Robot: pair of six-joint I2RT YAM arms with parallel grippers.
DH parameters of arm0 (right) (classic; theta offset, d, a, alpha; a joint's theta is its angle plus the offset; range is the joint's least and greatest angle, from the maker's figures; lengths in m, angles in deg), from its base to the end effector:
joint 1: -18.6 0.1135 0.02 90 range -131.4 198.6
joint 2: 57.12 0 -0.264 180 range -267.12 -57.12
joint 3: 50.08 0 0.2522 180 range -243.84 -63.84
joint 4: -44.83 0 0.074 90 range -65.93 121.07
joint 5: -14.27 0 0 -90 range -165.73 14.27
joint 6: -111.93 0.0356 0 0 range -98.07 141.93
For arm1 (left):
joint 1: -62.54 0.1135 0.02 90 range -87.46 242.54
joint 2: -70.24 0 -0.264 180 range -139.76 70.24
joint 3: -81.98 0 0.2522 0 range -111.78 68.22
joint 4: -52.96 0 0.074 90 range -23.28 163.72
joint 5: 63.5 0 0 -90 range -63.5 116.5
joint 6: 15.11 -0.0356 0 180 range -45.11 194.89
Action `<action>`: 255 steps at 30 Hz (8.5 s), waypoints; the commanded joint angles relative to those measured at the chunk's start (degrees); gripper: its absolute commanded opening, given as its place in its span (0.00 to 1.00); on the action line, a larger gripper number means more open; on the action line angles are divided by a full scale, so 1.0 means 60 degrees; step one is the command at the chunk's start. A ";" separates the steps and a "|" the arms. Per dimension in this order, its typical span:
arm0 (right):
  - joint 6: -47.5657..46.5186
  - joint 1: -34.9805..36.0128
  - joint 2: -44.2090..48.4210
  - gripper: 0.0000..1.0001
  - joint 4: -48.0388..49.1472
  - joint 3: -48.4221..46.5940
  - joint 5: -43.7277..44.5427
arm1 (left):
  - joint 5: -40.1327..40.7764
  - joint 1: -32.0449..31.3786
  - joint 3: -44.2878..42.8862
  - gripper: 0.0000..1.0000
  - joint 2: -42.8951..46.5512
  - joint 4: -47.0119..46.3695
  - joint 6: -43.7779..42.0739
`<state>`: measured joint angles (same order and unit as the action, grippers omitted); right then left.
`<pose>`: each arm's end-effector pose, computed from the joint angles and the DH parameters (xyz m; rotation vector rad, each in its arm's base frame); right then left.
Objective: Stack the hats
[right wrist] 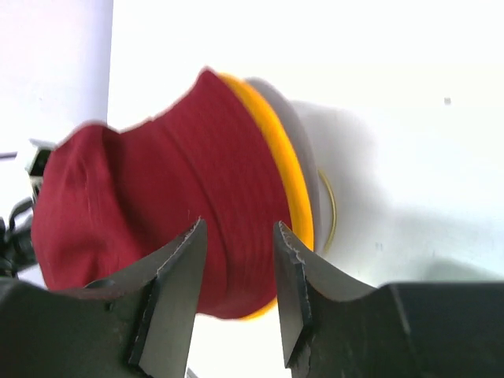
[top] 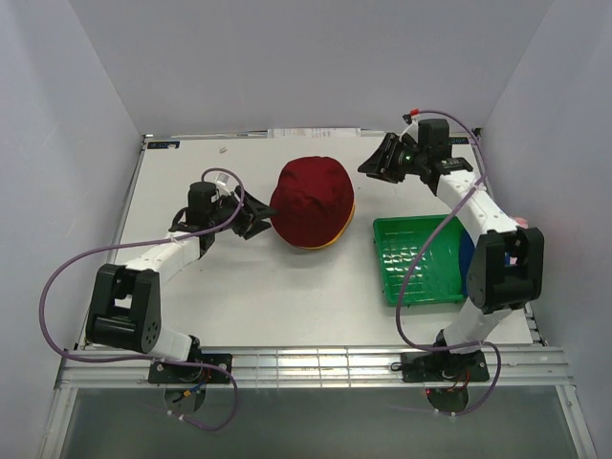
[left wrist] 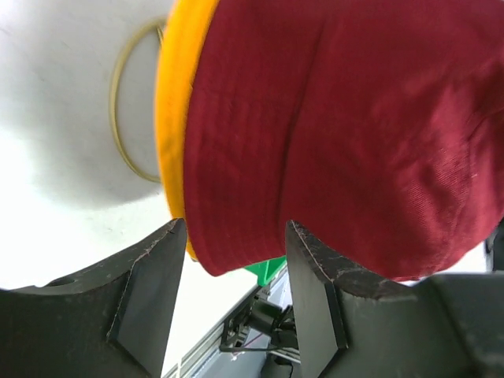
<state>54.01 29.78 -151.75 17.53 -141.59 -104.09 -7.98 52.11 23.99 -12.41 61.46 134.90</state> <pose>0.3734 0.0910 0.3096 0.0845 2.1802 0.9629 0.2933 -0.0745 0.2136 -0.6196 2.2714 -1.3133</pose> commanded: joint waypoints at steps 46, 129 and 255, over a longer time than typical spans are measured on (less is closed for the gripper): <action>-0.0029 0.0539 -0.0827 0.18 0.1641 0.0918 -0.0487 | 0.0913 0.0157 -0.3116 0.10 -0.2148 0.1417 -0.0728; 0.1348 0.0173 -0.0444 0.08 0.4102 0.2779 -0.1484 | -0.1065 0.0377 0.0662 0.66 -0.0126 -0.0632 0.0150; -0.1362 -0.1730 0.2926 0.88 -0.5727 0.0493 1.2242 | 0.0224 0.0202 -0.2956 0.69 0.1427 0.3468 -0.2941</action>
<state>44.39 21.53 -133.17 -16.61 -136.63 -32.88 -6.91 53.75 8.36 -6.24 80.54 117.54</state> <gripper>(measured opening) 0.871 0.689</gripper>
